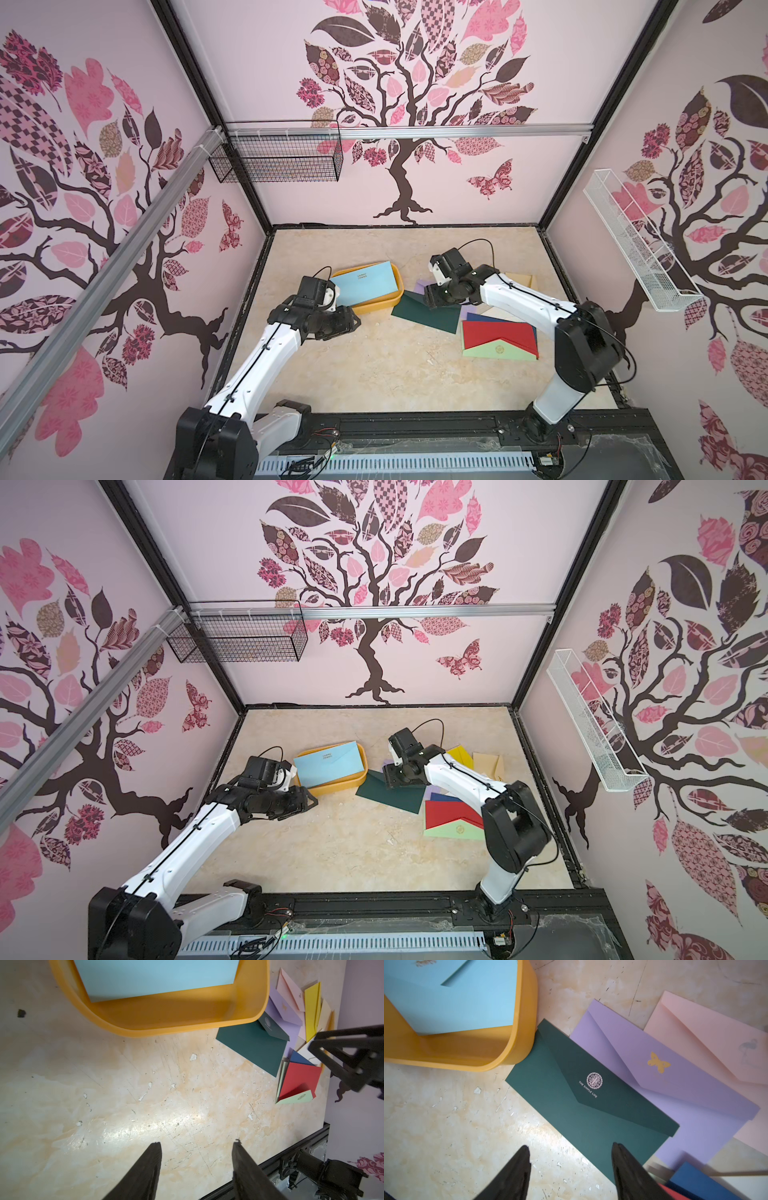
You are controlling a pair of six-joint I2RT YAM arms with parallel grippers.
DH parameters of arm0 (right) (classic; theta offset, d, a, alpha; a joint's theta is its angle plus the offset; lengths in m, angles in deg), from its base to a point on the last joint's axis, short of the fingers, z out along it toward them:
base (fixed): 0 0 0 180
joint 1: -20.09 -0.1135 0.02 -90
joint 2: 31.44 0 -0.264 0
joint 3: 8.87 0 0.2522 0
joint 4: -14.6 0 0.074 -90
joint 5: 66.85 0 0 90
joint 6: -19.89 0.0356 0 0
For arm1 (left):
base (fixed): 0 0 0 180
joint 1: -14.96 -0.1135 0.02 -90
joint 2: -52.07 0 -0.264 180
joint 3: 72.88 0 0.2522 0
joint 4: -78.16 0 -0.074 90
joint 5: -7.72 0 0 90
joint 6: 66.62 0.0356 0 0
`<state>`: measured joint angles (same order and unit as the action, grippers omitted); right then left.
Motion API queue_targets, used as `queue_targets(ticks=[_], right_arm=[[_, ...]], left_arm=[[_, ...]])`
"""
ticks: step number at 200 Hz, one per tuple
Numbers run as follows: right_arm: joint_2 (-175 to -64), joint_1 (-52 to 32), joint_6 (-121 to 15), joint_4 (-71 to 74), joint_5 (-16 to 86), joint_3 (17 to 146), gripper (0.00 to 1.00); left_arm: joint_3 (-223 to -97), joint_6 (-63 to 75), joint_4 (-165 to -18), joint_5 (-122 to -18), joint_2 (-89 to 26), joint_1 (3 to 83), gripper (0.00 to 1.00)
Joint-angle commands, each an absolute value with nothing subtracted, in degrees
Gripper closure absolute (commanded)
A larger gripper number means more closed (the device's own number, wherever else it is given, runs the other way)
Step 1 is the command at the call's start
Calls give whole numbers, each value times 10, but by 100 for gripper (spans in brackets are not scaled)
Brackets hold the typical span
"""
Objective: Put the sealed envelopes into the storage box
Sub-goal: Move the envelope to the center of the board.
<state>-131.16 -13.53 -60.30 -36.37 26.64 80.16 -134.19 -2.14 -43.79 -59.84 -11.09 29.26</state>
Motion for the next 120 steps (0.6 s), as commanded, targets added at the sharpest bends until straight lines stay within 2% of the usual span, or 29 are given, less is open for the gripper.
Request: queue_targets(ticks=[1,34,56,120], right_arm=[[-1370,-134,-609,-398,253,856,39],[-1446,-134,-590,-410,251,921,49],[-1492,-126,-572,-434,246,970,51],[-1553,-115,-555,-442,250,996,66]], left_arm=[[-1338,-34,-454,-600,-104,299,41],[-1344,-26,-447,-610,-111,299,41],[-1343,-26,-447,-611,-112,302,39],[-1343,-26,-447,-611,-127,312,38]])
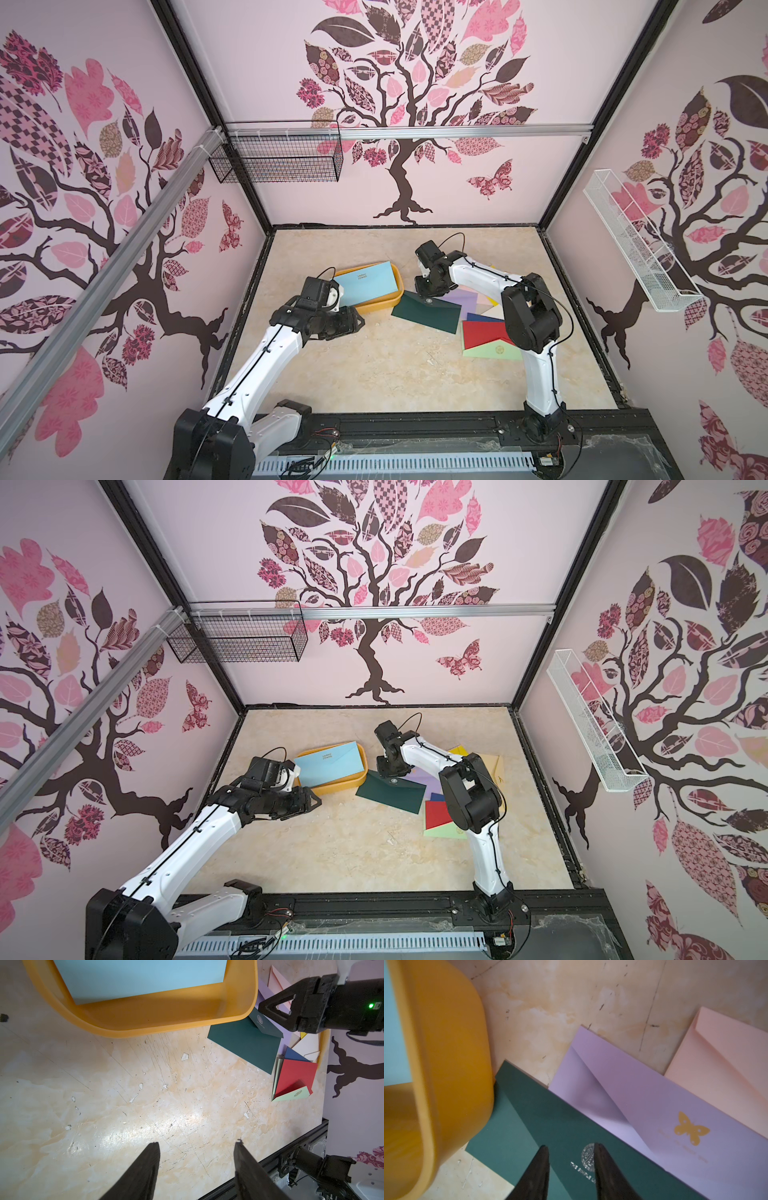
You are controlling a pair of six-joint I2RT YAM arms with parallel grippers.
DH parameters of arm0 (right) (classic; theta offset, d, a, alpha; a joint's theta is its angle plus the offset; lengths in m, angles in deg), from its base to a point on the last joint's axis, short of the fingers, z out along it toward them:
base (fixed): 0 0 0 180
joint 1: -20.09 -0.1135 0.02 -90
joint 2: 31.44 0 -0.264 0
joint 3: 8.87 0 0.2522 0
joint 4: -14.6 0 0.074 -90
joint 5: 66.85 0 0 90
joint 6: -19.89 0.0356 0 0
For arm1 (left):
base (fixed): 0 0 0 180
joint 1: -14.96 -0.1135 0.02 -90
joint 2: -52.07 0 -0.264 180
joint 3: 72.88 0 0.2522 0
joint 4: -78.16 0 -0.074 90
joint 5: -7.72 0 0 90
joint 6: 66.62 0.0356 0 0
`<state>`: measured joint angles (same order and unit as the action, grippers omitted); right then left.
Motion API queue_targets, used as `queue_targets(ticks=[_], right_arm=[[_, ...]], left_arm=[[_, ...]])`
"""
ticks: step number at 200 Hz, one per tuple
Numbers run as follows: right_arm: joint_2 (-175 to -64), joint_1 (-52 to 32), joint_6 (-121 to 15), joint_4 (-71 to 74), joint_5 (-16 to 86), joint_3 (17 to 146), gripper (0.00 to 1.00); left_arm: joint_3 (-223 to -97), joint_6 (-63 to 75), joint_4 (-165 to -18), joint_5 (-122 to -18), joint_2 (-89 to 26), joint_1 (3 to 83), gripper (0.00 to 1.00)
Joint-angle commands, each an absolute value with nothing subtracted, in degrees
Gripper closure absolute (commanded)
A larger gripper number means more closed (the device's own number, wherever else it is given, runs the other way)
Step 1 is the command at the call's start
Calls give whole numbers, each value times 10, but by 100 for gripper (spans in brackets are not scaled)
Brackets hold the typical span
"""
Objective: Put the sealed envelopes into the storage box
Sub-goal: Move the envelope to the center of the board.
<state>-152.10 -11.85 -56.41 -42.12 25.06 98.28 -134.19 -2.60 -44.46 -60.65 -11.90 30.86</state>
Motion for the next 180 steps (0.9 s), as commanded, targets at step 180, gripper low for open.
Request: queue_targets(ticks=[180], right_arm=[[-1413,-207,-615,-407,281,726,75]], left_arm=[[-1313,-117,-569,-542,-226,335,38]])
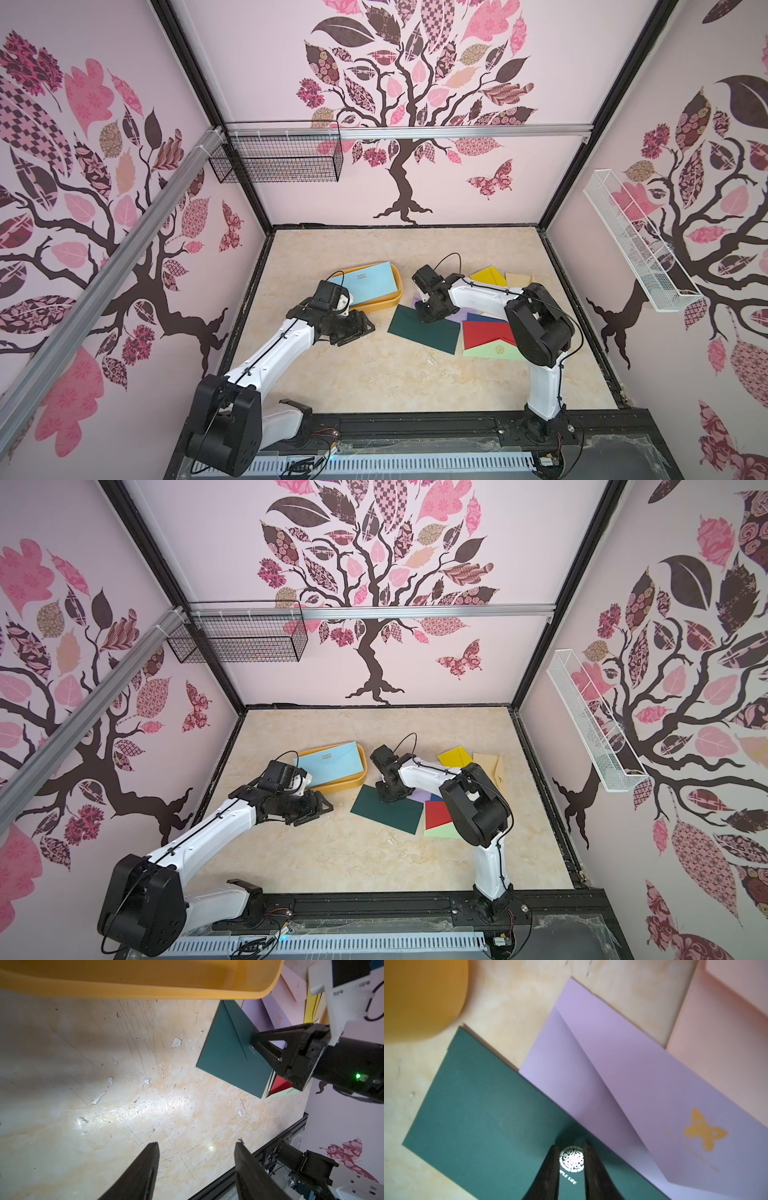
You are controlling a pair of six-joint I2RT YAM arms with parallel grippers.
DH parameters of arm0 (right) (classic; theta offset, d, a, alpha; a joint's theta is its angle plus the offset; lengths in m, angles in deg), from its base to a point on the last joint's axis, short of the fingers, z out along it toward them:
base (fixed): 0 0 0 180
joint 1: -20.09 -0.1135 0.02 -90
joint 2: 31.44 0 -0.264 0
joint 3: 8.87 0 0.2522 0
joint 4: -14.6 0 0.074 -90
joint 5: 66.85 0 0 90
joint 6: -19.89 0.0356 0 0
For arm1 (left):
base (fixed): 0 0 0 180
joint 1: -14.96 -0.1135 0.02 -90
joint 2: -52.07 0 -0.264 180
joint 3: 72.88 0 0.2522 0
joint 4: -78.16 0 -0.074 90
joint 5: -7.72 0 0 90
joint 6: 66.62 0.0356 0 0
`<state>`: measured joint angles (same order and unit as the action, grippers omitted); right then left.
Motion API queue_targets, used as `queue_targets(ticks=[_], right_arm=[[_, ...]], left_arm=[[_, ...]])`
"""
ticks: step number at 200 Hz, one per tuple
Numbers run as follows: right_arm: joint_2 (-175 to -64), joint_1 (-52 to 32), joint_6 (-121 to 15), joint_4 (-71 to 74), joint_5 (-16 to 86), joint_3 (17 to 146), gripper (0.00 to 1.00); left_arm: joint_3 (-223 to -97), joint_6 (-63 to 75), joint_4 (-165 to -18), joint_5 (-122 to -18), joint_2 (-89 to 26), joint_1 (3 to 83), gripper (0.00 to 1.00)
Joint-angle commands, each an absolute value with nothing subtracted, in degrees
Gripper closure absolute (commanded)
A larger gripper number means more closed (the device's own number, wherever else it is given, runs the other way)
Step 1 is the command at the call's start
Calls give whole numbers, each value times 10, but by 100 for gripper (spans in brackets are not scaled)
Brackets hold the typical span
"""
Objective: Put the sealed envelopes into the storage box
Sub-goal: Move the envelope to the center of the board, then pick up the envelope from the center of the board.
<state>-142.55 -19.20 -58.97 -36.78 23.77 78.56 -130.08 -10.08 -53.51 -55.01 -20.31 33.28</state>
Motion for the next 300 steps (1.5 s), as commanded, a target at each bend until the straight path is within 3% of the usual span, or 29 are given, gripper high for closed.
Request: queue_targets(ticks=[1,25,46,62,85,103,178,249,300], right_arm=[[-1412,-207,-616,-406,283,724,75],[-1373,-210,-637,-366,344,678,75],[-1345,-211,-635,-356,371,668,75],[-1323,-211,-633,-350,387,670,74],[-1283,-211,-621,-351,400,669,69],[-1242,-208,-607,-353,386,649,63],[-1123,-80,-530,-349,370,522,54],[-1115,-62,-520,-353,370,485,45],[-1107,-62,-527,-317,415,468,44]], left_arm=[[-1314,-118,-570,-541,-227,335,38],[-1326,-124,-591,-528,-249,358,41],[-1322,-121,-619,-524,-249,400,48],[-1312,-127,-654,-519,-267,425,61],[-1308,-145,-683,-517,-313,445,86],[-1308,-157,-703,-526,-330,475,95],[-1310,-171,-725,-592,-411,563,100],[-1290,-162,-704,-624,-427,563,100],[-1285,-154,-607,-697,-350,556,100]])
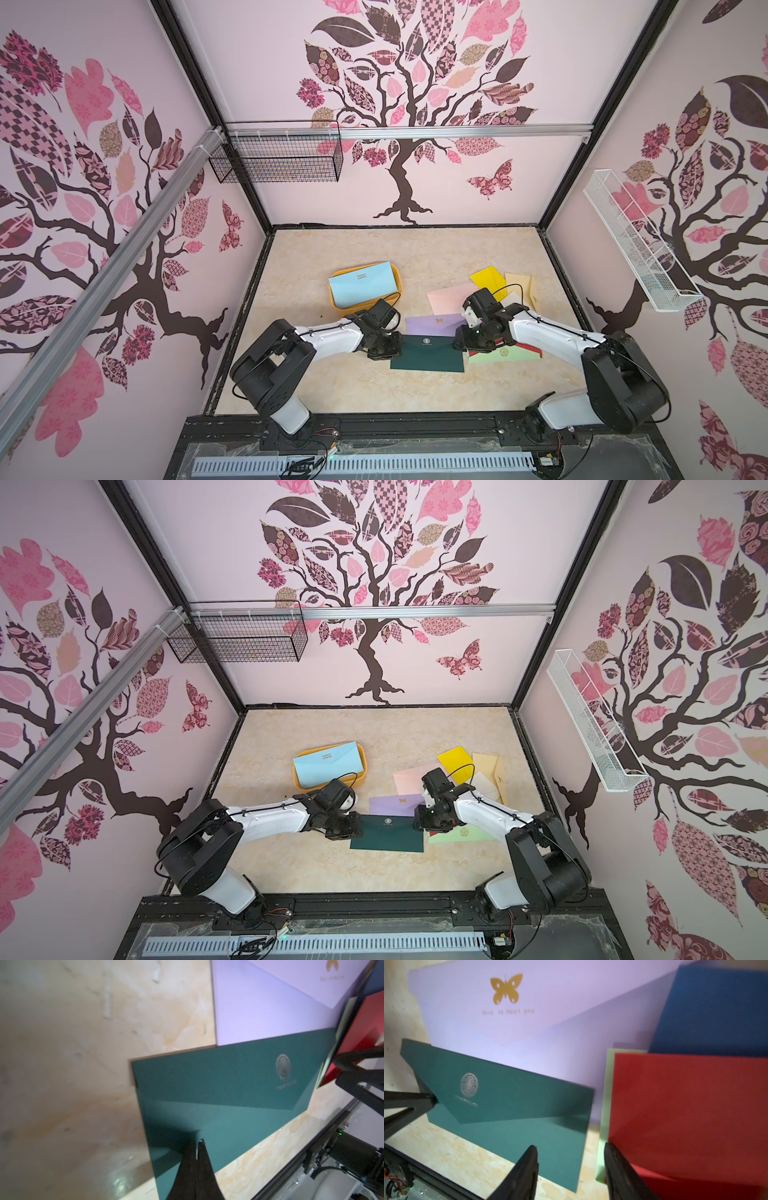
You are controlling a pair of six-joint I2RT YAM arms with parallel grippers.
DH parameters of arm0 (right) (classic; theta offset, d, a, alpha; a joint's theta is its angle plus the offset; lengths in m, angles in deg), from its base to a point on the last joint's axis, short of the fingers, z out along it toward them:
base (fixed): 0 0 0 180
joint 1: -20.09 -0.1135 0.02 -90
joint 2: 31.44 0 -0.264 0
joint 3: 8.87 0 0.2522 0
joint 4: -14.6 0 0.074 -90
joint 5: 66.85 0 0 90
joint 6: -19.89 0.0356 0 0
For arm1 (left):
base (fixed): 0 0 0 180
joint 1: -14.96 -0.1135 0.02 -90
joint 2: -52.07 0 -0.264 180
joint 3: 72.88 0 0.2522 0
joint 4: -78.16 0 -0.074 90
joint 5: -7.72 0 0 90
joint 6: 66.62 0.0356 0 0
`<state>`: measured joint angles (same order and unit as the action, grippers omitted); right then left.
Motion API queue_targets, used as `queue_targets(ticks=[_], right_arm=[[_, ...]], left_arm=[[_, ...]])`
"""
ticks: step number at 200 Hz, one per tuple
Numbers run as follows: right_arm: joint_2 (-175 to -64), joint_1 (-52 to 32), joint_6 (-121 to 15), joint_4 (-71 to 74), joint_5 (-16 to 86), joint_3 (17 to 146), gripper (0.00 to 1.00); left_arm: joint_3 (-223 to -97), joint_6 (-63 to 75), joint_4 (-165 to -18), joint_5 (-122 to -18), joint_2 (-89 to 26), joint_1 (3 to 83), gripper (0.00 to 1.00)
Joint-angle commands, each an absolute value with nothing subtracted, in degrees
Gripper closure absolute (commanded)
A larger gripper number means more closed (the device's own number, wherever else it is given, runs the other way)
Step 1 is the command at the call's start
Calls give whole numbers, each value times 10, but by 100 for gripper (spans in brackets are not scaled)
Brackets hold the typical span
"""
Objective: Put the sealed envelopes into the storage box
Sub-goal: Pick up the envelope from the center of the board.
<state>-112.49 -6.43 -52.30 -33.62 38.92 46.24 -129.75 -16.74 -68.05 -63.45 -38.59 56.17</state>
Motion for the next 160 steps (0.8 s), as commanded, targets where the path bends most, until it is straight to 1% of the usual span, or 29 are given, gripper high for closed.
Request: queue_targets(ticks=[1,16,47,64,91,103,132,160], right_arm=[[-1108,-62,-527,-317,414,468,44],[-1111,-63,-527,-311,415,468,44],[-1105,-62,-514,-287,476,461,44],[-1092,-63,-515,-288,472,457,44],[-1094,-62,-508,-292,450,451,45],[-1104,-62,-503,-293,446,452,46],[-1103,-62,-489,-282,413,439,46],[-1112,-62,-489,-285,395,433,44]], left_arm=[[-1285,-155,-605,-698,-349,556,100],[-1278,-151,-594,-703,-330,550,99],[-1267,-150,-595,-686,-315,547,99],[-1258,-149,-626,-641,-295,549,100],[-1265,-153,-659,-610,-258,558,100],[-1278,-154,-663,-598,-266,558,100],[-1333,-141,-644,-600,-297,558,100],[-1383,-127,-654,-594,-354,559,100]])
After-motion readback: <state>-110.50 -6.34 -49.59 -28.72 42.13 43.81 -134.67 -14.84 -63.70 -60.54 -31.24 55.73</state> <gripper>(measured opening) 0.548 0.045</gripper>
